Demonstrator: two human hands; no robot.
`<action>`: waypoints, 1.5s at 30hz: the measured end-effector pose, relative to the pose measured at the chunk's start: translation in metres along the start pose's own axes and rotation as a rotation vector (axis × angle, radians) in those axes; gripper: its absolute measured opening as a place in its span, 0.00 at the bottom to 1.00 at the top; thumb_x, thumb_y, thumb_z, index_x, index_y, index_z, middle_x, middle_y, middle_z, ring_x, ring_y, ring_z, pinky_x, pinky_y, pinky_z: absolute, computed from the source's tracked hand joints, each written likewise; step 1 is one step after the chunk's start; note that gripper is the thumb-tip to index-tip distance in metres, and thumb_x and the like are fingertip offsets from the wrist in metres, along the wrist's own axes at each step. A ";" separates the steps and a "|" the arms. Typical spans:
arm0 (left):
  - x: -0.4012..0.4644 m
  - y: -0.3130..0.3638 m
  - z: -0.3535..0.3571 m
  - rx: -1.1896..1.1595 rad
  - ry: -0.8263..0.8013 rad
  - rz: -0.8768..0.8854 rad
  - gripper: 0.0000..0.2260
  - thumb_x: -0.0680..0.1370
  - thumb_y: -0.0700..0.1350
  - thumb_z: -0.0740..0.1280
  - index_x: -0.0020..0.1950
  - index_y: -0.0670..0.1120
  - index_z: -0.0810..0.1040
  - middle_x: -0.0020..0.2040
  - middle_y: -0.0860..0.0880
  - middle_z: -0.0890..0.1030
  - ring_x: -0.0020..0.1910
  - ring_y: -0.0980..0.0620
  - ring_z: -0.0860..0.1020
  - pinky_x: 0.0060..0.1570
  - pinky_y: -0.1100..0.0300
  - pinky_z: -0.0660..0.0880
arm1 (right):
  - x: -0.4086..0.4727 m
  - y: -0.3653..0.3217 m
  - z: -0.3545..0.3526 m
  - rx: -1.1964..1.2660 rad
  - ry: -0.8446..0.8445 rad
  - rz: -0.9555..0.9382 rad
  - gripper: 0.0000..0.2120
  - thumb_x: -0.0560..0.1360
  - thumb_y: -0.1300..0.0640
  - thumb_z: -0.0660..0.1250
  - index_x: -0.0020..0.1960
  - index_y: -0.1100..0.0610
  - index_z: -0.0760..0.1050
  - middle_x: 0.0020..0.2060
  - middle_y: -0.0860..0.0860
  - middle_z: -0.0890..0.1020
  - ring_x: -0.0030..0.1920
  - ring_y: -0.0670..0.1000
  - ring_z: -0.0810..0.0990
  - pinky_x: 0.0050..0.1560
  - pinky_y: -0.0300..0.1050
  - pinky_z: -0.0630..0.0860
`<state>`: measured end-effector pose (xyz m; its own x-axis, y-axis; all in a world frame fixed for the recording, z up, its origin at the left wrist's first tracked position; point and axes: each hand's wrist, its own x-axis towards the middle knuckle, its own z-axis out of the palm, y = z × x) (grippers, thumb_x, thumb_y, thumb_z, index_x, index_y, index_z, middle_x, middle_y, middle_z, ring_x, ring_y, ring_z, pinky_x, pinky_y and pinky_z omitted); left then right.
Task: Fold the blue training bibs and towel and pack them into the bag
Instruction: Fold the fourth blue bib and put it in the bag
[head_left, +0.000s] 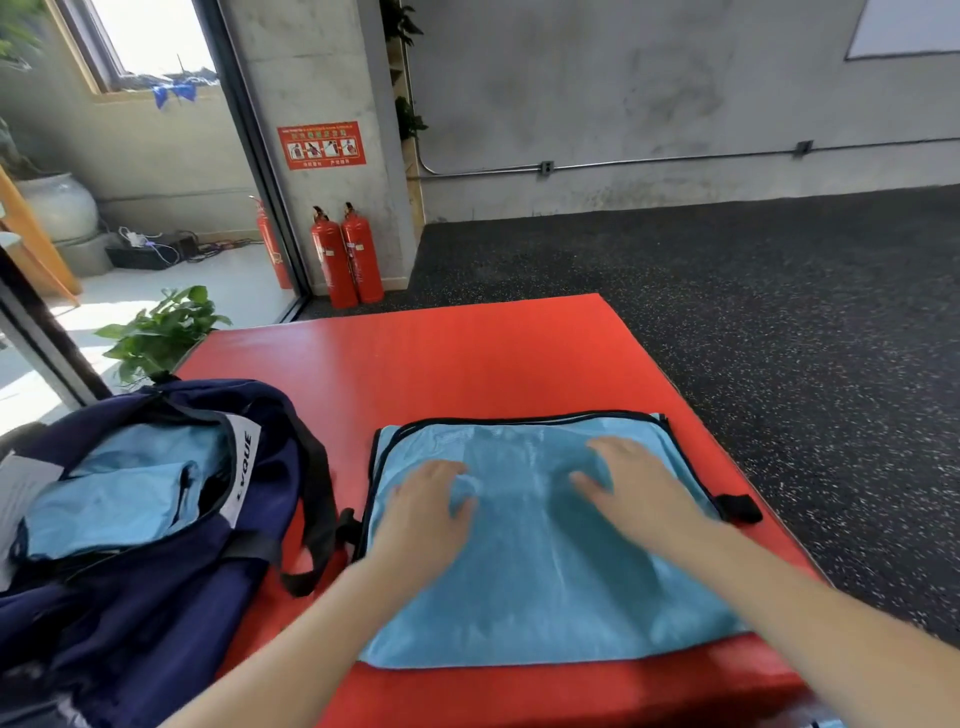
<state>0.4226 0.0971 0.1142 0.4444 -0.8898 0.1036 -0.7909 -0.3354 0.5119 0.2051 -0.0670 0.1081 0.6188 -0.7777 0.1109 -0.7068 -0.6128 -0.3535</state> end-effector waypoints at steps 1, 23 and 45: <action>-0.013 0.011 0.010 0.004 -0.051 0.032 0.20 0.82 0.51 0.63 0.74 0.50 0.70 0.73 0.51 0.71 0.73 0.49 0.68 0.73 0.53 0.63 | -0.012 -0.013 0.006 -0.011 -0.032 -0.046 0.31 0.80 0.36 0.58 0.75 0.54 0.67 0.73 0.51 0.71 0.74 0.52 0.67 0.74 0.49 0.63; -0.095 -0.049 -0.008 0.416 -0.007 -0.110 0.46 0.71 0.70 0.34 0.81 0.48 0.61 0.82 0.43 0.56 0.81 0.45 0.54 0.78 0.50 0.53 | -0.096 0.049 -0.009 -0.343 -0.110 0.088 0.63 0.59 0.23 0.15 0.82 0.53 0.50 0.82 0.49 0.53 0.81 0.49 0.45 0.80 0.51 0.40; -0.098 -0.032 0.005 0.461 0.049 -0.157 0.32 0.80 0.69 0.49 0.78 0.53 0.64 0.77 0.50 0.66 0.76 0.46 0.62 0.71 0.46 0.61 | -0.111 0.014 0.011 -0.172 -0.144 0.103 0.42 0.75 0.27 0.38 0.83 0.48 0.46 0.82 0.51 0.48 0.81 0.54 0.42 0.80 0.59 0.42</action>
<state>0.4026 0.1933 0.0829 0.5836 -0.8057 0.1008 -0.8118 -0.5763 0.0943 0.1304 0.0124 0.0807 0.5742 -0.8168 -0.0558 -0.8091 -0.5557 -0.1913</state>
